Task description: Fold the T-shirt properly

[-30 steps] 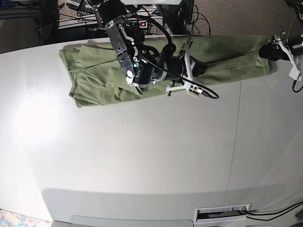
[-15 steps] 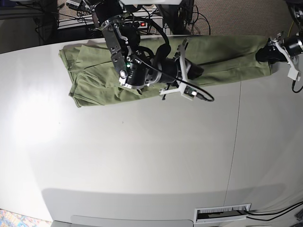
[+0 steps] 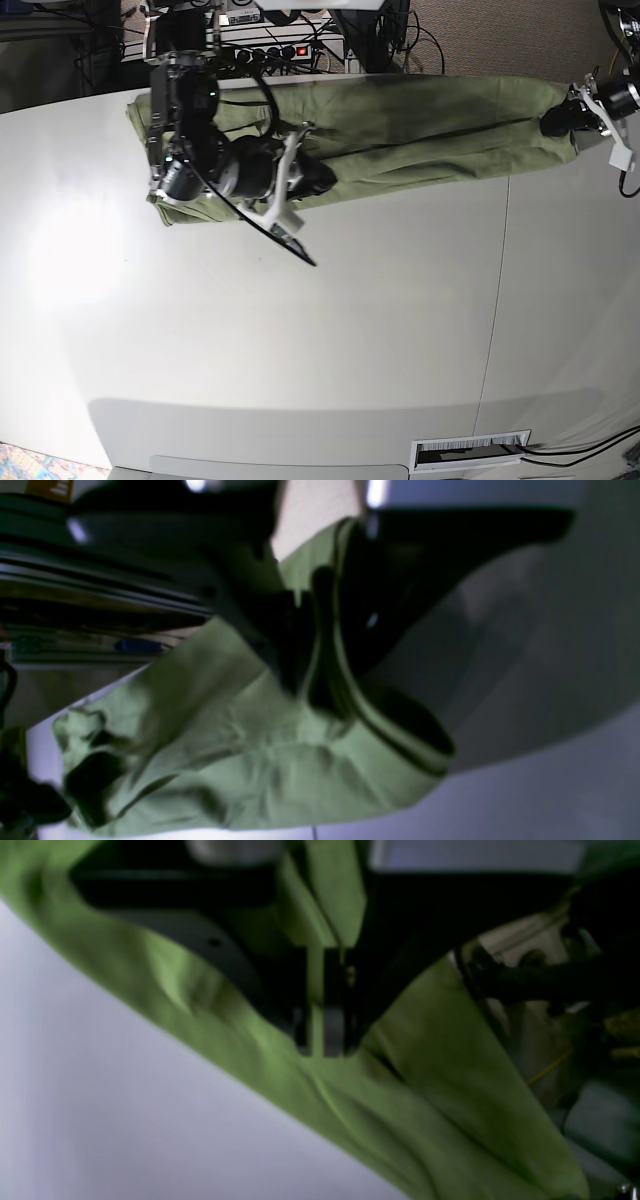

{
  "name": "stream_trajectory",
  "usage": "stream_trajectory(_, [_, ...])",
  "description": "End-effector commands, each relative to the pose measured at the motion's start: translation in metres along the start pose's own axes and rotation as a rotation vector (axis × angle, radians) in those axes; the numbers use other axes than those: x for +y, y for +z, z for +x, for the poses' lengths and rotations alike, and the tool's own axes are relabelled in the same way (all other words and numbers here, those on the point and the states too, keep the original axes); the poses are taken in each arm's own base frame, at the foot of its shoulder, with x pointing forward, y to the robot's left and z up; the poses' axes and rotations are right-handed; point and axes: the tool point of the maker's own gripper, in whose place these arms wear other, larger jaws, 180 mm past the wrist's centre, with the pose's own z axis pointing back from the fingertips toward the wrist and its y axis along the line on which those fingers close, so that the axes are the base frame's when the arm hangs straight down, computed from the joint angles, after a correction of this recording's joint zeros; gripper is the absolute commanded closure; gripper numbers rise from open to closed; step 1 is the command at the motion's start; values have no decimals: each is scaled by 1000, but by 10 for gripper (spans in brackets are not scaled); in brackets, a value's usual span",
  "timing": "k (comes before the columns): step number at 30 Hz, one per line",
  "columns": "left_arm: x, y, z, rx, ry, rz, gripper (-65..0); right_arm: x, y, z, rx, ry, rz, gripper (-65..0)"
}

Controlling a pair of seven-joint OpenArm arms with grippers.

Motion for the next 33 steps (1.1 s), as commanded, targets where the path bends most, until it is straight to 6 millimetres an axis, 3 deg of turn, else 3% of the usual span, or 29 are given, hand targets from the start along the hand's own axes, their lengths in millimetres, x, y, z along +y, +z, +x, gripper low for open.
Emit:
stream_trajectory(1, [-2, 8, 17, -31, -31, -6, 0, 1, 8, 13, -56, 17, 13, -53])
stream_trajectory(7, [-6, 7, 43, -65, -80, -18, 0, -17, 26, -11, 16, 18, -30, -53])
stream_trajectory(14, [-21, 2, 70, -84, -123, -81, 0, -16, 28, -29, 52, -2, -27, -53])
stream_trajectory(25, [-22, 1, 68, -55, -136, -81, 0, -20, 27, -51, 125, -11, -72, 0])
stream_trajectory(33, [-22, 1, 68, -54, -136, -81, 0, -50, 36, -80, 271, 29, -252, 0])
